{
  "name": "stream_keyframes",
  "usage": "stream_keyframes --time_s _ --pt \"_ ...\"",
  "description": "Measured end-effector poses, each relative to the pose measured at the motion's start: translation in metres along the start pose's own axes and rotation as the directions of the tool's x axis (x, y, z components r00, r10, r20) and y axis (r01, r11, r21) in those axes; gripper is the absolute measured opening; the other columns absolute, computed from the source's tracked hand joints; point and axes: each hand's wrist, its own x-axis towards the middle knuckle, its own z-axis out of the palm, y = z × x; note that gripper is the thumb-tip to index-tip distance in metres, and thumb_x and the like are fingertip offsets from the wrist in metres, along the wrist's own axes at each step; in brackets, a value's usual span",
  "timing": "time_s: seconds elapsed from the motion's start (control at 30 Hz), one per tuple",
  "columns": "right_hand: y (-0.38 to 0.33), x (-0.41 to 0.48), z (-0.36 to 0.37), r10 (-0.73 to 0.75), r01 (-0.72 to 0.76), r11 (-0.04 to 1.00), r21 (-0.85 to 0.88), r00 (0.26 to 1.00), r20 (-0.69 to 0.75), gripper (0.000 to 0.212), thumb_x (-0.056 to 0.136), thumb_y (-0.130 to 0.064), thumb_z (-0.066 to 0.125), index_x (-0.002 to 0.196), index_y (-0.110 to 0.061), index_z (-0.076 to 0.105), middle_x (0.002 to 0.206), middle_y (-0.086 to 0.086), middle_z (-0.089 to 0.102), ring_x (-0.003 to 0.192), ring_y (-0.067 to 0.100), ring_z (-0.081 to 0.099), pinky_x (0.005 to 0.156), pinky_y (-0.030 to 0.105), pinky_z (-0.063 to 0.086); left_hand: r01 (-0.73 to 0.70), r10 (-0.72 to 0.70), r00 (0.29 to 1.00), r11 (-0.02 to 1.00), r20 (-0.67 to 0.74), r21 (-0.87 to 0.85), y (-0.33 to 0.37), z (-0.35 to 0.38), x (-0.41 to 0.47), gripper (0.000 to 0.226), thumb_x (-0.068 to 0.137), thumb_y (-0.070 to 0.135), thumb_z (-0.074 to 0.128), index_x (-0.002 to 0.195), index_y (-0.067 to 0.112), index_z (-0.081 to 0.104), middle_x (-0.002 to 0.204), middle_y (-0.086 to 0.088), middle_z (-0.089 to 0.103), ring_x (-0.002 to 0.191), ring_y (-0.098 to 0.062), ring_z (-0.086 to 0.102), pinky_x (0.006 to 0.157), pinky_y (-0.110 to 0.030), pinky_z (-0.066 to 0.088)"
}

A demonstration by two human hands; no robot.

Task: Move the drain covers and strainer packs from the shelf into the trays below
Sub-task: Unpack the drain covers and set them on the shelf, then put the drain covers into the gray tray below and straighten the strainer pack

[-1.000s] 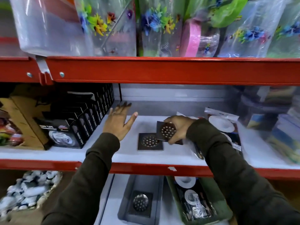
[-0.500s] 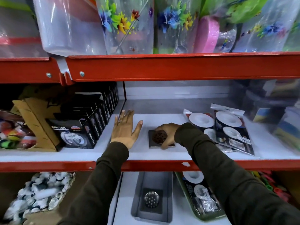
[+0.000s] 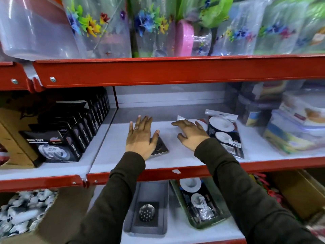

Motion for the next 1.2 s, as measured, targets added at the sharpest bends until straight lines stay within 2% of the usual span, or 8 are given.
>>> stream_keyframes --time_s 0.2,0.33,0.43,0.6,0.77,0.87,1.07,1.2 --pt "0.068 -0.034 -0.024 0.302 -0.315 0.948 -0.049 0.936 -0.182 0.049 0.088 -0.035 0.05 0.136 -0.021 0.05 0.14 0.01 0.053 0.129 0.032 0.047 0.11 0.046 0.033 -0.085 0.085 0.996 0.994 -0.01 -0.069 0.08 0.019 0.008 0.057 0.099 0.044 0.037 0.149 0.017 0.036 0.156 -0.006 0.039 0.146 -0.027 0.031 0.125 -0.044 0.015" --pt "0.116 -0.054 -0.034 0.674 -0.672 0.732 -0.114 0.738 -0.026 0.058 0.089 -0.045 0.044 0.139 -0.014 0.043 0.142 0.015 0.048 0.133 0.036 0.04 0.113 0.052 0.019 -0.064 0.069 0.997 0.992 0.047 -0.106 0.137 0.035 0.014 0.052 0.098 0.042 0.039 0.144 0.017 0.045 0.148 -0.007 0.046 0.135 -0.03 0.042 0.115 -0.041 0.032" --pt "0.144 -0.067 -0.028 0.747 -0.732 0.664 -0.155 0.661 0.079 0.063 0.088 -0.048 0.04 0.139 -0.011 0.041 0.143 0.018 0.046 0.134 0.039 0.036 0.116 0.059 0.013 0.0 -0.002 0.99 1.0 0.142 0.018 0.17 0.048 0.018 0.049 0.098 0.044 0.036 0.136 0.019 0.053 0.138 -0.009 0.054 0.127 -0.031 0.047 0.105 -0.042 0.034" --pt "0.152 -0.075 -0.023 0.648 -0.649 0.76 -0.034 0.753 0.113 0.057 0.087 -0.029 0.048 0.141 -0.017 0.037 0.139 0.016 0.045 0.132 0.035 0.04 0.113 0.054 0.018 0.094 -0.093 0.961 0.996 0.26 0.008 0.19 0.063 0.017 0.038 0.095 0.039 0.042 0.119 0.017 0.061 0.123 -0.011 0.065 0.115 -0.032 0.058 0.099 -0.04 0.039" --pt "0.151 -0.066 -0.02 0.451 -0.438 0.812 0.387 0.89 0.06 0.067 0.084 -0.013 0.061 0.147 -0.02 0.036 0.144 0.014 0.04 0.128 0.037 0.049 0.111 0.042 0.037 0.283 -0.277 0.953 0.959 0.119 -0.031 0.188 0.058 0.003 0.04 0.089 0.038 0.047 0.118 0.014 0.061 0.118 -0.01 0.064 0.111 -0.031 0.059 0.096 -0.04 0.044" --pt "0.149 -0.065 -0.015 0.339 -0.331 0.834 0.442 0.939 0.063 0.066 0.082 -0.002 0.058 0.145 -0.015 0.041 0.144 0.017 0.043 0.123 0.036 0.055 0.108 0.038 0.043 0.418 -0.413 0.899 0.908 0.147 -0.003 0.187 0.056 -0.011 0.047 0.087 0.042 0.05 0.122 0.012 0.057 0.122 -0.011 0.059 0.117 -0.033 0.054 0.099 -0.042 0.041" --pt "0.145 -0.074 -0.014 0.255 -0.224 0.849 0.479 0.967 0.0 0.055 0.083 0.003 0.056 0.137 -0.009 0.05 0.136 0.019 0.056 0.124 0.036 0.055 0.107 0.038 0.044 0.52 -0.491 0.843 0.848 0.218 -0.1 0.196 0.053 -0.022 0.041 0.082 0.033 0.055 0.12 0.018 0.053 0.108 -0.007 0.071 0.114 -0.03 0.057 0.097 -0.042 0.028" --pt "0.163 -0.085 -0.02 0.382 -0.352 0.771 0.531 0.922 0.058 0.046 0.082 -0.002 0.06 0.127 -0.007 0.055 0.124 0.017 0.065 0.109 0.034 0.063 0.095 0.038 0.052 0.546 -0.478 0.827 0.808 0.296 -0.221 0.207 0.052 -0.026 0.035 0.074 0.039 0.062 0.109 0.033 0.063 0.104 0.004 0.073 0.111 -0.025 0.058 0.084 -0.039 0.021"
